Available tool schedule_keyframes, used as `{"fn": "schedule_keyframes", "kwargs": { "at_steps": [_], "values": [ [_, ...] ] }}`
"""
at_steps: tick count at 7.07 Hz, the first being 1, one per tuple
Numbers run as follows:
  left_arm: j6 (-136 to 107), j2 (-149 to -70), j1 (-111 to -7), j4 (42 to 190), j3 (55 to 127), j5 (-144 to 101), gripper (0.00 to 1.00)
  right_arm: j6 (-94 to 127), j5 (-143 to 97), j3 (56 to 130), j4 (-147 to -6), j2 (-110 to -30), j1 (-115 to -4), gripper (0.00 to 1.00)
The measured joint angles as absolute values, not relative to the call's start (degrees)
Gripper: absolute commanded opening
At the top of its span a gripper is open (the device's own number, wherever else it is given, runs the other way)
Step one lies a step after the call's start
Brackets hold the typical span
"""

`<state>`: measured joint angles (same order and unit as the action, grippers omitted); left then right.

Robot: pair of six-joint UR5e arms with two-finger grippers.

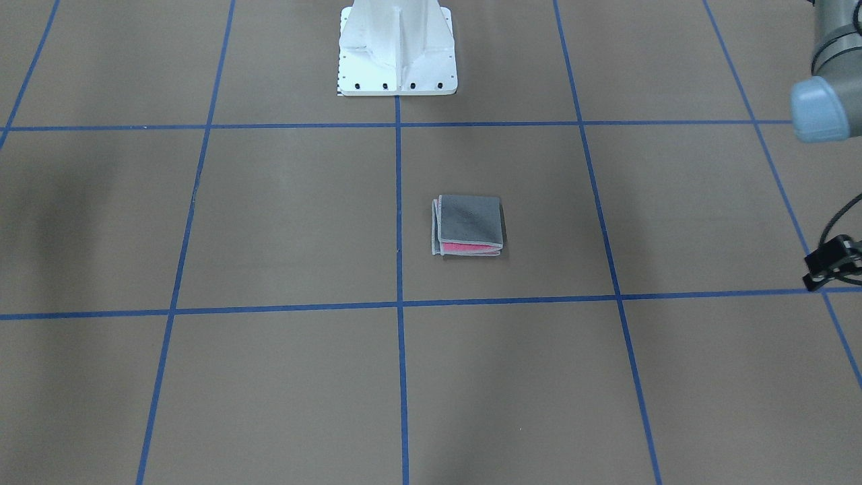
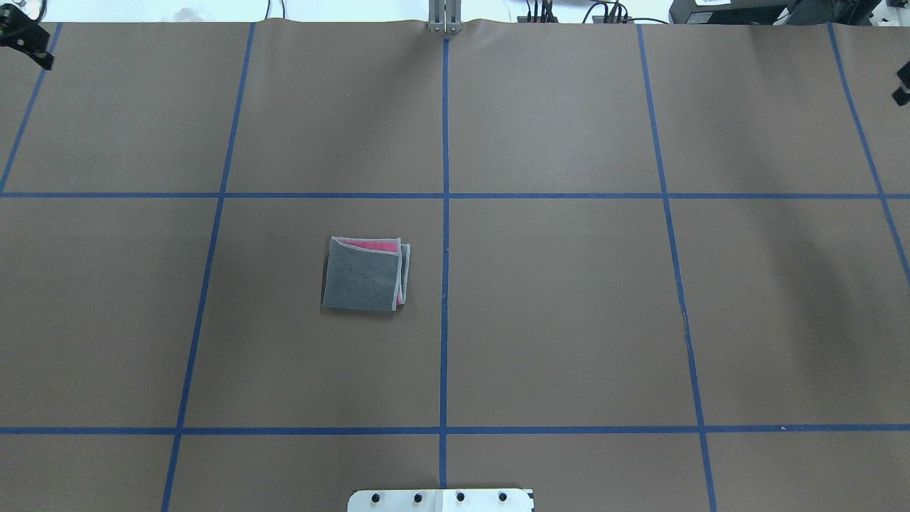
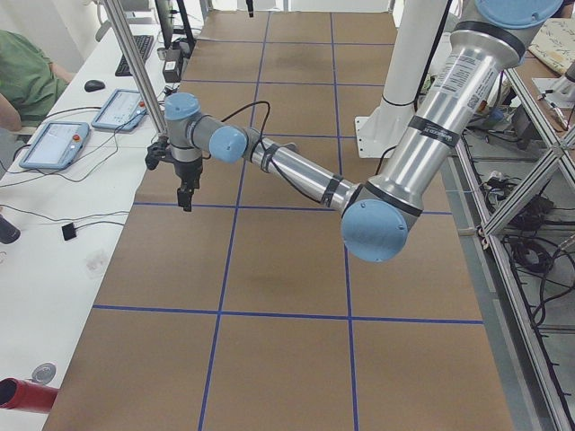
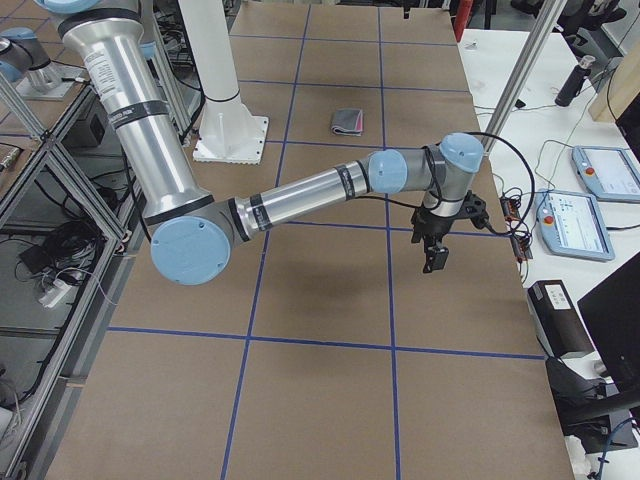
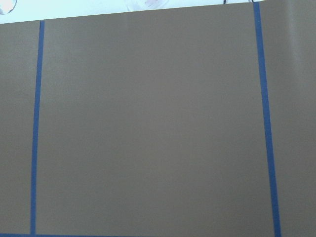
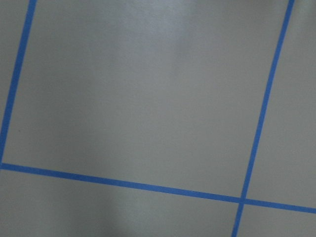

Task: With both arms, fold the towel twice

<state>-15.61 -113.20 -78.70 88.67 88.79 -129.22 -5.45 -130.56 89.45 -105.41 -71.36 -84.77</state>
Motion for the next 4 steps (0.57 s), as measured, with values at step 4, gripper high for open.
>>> {"fn": "schedule_keyframes", "kwargs": {
  "at_steps": [4],
  "values": [
    [11.2, -98.5, -86.0, 96.2, 88.0, -132.3, 1.0, -13.0, -134.6, 90.4, -103.6, -81.2, -92.7, 1.0]
  ]
}}
